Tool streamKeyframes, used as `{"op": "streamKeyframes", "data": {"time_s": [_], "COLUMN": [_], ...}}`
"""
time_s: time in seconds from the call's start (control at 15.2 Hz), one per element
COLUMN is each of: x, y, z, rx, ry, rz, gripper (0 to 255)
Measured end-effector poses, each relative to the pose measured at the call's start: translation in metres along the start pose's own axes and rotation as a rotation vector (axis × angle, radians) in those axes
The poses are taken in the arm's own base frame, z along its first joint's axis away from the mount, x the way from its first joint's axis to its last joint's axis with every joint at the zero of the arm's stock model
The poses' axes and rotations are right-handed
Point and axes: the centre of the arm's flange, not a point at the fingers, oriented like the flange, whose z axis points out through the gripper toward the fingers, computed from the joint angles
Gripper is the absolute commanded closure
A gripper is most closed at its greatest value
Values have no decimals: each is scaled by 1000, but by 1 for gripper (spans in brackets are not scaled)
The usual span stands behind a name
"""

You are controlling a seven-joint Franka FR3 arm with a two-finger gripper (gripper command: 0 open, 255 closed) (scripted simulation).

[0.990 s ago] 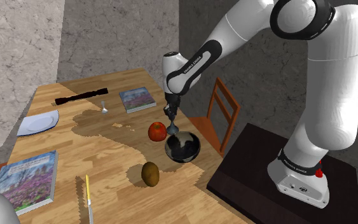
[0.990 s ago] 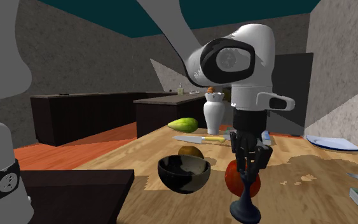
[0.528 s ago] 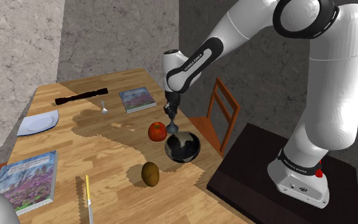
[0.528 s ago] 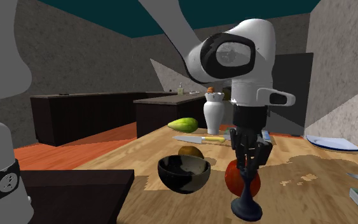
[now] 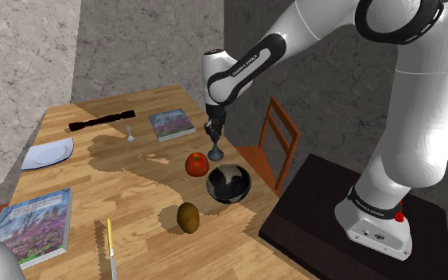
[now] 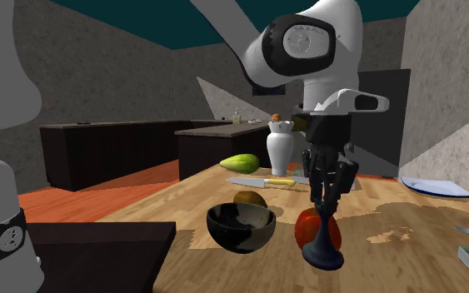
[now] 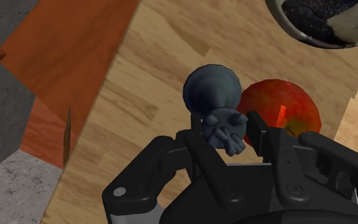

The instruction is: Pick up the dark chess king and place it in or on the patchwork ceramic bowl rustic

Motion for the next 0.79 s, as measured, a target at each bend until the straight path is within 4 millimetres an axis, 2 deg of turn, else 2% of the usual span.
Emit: {"op": "streamKeyframes", "data": {"time_s": [0.79], "x": [1], "y": [2], "z": [-64], "rx": [0], "ry": [0], "rz": [0], "gripper": [255]}}
